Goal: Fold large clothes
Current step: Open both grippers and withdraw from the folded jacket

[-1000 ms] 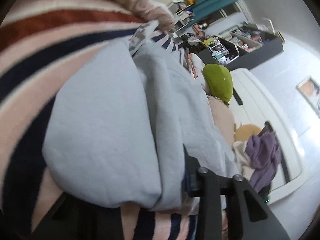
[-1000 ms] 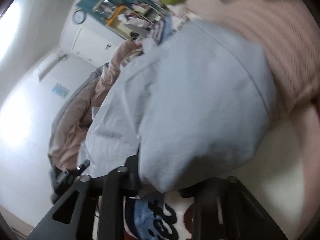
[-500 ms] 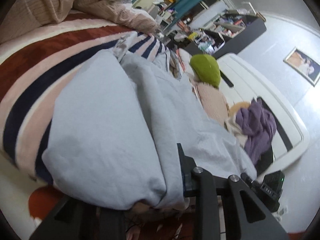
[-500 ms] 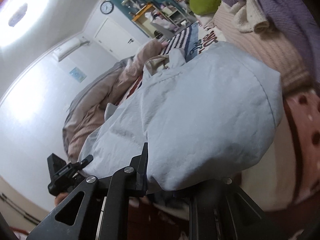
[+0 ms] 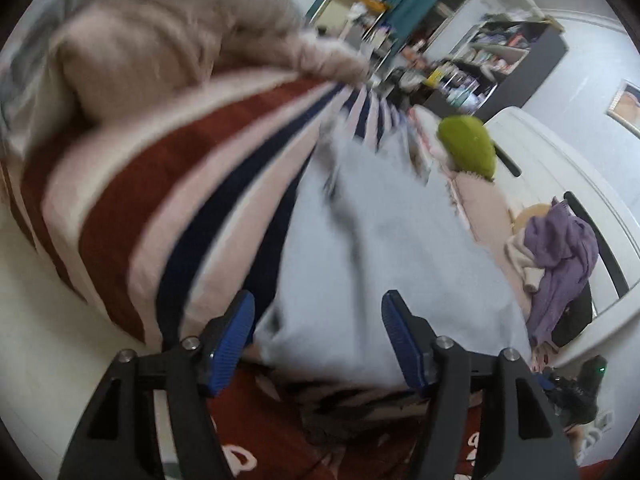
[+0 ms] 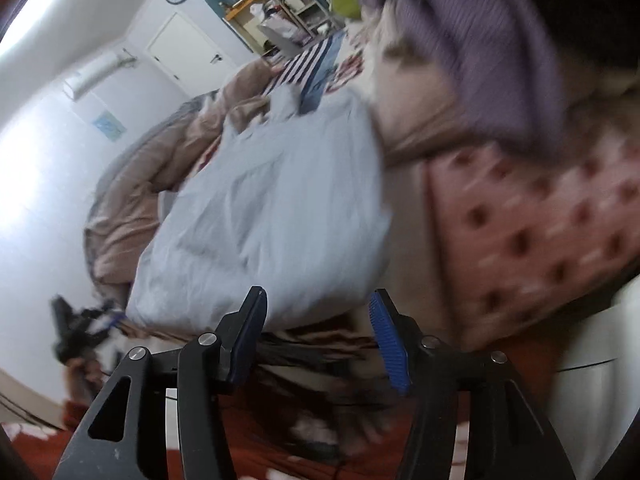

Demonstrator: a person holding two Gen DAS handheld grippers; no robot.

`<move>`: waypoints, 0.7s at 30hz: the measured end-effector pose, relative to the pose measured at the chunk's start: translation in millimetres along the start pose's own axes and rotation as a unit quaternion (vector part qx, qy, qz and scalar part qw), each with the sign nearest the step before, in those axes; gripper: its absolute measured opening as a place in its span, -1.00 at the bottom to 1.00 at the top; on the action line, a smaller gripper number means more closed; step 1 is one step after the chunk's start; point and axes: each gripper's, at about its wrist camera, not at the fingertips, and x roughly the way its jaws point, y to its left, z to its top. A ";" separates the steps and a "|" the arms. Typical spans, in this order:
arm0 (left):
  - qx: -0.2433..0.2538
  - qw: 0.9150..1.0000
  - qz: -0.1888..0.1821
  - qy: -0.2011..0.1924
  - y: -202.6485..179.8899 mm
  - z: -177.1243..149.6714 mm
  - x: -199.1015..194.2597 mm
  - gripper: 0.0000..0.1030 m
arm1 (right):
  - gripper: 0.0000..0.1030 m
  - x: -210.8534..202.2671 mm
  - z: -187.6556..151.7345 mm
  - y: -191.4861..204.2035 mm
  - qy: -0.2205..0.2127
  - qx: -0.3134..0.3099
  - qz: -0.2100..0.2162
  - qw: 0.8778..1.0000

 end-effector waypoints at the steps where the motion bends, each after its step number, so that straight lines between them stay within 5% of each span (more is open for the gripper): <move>1: 0.006 1.000 -0.016 -0.012 -4.8 6.4 -8.7 0.24 | -0.02 -9.2 3.5 2.0 -0.008 -0.006 -0.002 1.000; 6: 0.100 0.993 -0.047 -0.047 -66.7 50.7 -15.2 0.58 | -0.03 -43.6 44.4 38.1 -0.055 -0.071 0.035 0.995; 9: 0.164 0.983 -0.066 -0.040 -109.0 84.0 4.6 0.59 | -0.03 -33.5 76.5 64.3 -0.053 -0.108 0.067 0.990; 11: 0.188 0.978 -0.087 -0.025 -137.3 106.3 28.0 0.59 | -0.06 -13.9 106.8 92.5 -0.044 -0.148 0.105 0.982; 16: 0.218 0.970 -0.104 0.034 -195.1 143.5 107.1 0.59 | -0.08 53.1 174.1 134.9 -0.004 -0.194 0.123 0.973; 21: 0.203 0.973 -0.077 0.076 -219.2 182.2 189.6 0.59 | -0.06 134.1 234.5 149.0 0.043 -0.196 0.085 0.976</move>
